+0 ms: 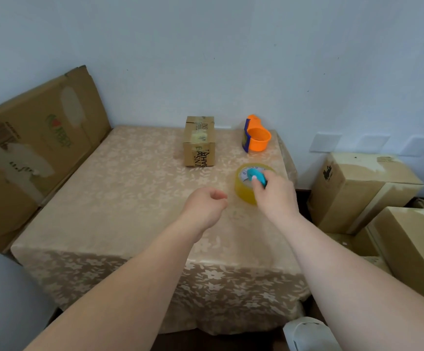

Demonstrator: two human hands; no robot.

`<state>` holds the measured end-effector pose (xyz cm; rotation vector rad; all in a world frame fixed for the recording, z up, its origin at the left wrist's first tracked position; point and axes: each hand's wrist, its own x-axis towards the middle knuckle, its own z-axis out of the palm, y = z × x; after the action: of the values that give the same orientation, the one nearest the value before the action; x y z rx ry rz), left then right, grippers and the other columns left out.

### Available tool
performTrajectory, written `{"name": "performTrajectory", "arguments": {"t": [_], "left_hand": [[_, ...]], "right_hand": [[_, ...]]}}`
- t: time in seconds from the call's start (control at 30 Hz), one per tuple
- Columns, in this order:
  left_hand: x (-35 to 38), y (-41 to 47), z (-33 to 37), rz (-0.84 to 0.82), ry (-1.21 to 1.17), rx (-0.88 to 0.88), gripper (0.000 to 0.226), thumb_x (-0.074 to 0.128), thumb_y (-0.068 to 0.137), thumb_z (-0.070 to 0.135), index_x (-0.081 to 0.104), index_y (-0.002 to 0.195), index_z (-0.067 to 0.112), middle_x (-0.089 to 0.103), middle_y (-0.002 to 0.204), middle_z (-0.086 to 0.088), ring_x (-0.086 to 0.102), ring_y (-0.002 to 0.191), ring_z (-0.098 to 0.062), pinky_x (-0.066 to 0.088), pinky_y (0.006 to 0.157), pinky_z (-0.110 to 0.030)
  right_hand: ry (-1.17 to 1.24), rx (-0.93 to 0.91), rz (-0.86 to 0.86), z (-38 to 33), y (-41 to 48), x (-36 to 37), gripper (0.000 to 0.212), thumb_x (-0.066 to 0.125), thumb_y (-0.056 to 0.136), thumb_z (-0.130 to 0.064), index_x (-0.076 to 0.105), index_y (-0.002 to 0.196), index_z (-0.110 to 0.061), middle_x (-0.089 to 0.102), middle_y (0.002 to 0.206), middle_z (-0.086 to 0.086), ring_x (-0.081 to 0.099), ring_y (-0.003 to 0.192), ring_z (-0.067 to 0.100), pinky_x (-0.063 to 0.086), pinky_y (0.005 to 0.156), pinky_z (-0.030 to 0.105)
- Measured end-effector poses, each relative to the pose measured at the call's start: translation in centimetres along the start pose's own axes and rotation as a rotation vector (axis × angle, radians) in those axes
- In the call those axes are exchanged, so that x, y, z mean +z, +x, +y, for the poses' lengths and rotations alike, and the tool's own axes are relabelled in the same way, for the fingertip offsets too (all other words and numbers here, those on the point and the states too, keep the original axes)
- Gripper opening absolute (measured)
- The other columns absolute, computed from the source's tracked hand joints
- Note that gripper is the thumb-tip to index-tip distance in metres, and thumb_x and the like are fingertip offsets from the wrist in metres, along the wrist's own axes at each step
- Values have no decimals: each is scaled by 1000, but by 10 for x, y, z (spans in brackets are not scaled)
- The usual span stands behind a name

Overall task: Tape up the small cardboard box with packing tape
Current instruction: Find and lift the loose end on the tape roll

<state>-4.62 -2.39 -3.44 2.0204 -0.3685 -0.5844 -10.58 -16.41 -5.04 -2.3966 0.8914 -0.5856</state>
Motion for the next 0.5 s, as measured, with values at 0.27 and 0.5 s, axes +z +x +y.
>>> {"name": "performTrajectory", "arguments": {"t": [0.27,0.5], "left_hand": [[-3,3,-4,-16,-12,2,21,57,89,15,67,108,16,64,109,-2,55,97,-16,40,75,-25],[-20,-13,9,-40,-71,5,13,58,88,16,65,99,19,62,99,-2,54,89,-17,40,75,-27]], "right_hand": [[25,168,-157,9,12,8,42,52,91,-19,53,133,-18,61,130,9,55,118,28,45,94,33],[26,74,-212,-8,-10,-5,27,54,88,-17,71,109,-19,68,118,4,58,112,26,47,92,32]]}}
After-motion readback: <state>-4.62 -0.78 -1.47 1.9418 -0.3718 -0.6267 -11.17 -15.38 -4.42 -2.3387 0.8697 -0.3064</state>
